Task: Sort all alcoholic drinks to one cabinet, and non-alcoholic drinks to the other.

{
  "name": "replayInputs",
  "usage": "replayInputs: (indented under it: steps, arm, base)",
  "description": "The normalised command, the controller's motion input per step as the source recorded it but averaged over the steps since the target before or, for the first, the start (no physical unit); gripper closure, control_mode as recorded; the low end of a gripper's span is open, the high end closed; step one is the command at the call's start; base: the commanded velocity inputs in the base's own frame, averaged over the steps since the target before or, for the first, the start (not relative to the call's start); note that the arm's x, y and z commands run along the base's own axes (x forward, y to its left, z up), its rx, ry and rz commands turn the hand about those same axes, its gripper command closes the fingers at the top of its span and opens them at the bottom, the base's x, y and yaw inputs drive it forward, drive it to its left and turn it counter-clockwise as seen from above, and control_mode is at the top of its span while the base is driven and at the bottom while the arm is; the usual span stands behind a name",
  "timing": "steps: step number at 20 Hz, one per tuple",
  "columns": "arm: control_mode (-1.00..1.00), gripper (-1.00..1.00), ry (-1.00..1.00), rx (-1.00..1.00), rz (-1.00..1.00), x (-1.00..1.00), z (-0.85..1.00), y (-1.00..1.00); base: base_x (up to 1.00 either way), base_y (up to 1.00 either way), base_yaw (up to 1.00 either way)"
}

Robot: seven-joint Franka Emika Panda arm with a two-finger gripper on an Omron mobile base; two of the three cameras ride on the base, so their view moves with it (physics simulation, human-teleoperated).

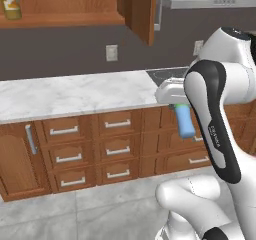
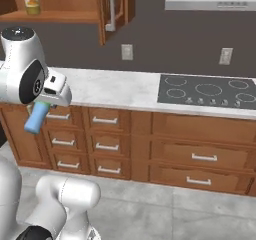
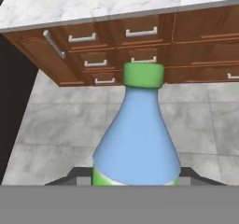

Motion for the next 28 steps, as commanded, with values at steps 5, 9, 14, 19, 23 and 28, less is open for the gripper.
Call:
replayInputs:
  steps: [5, 9, 14, 19, 23, 28]
  arm:
    - [1.00, 1.00, 0.00, 0.00, 0.00, 0.00, 0.00, 0.00]
    - [1.00, 1.00, 0.00, 0.00, 0.00, 0.00, 0.00, 0.00]
    - [1.00, 1.00, 0.00, 0.00, 0.00, 0.00, 0.00, 0.00]
    - [1.00, 1.00, 0.00, 0.00, 0.00, 0.00, 0.00, 0.00]
    - [1.00, 1.00, 0.00, 0.00, 0.00, 0.00, 0.00, 0.00]
    - [1.00, 1.00, 0.00, 0.00, 0.00, 0.00, 0.00, 0.00]
  base:
    - [0.14, 1.00, 0.00]
    - [0.52, 0.94, 0.00]
    - [0.96, 0.45, -0.01]
    - [0.96, 0.06, -0.03]
    - [0.96, 0.00, -0.05]
    - [0.87, -0.09, -0.06]
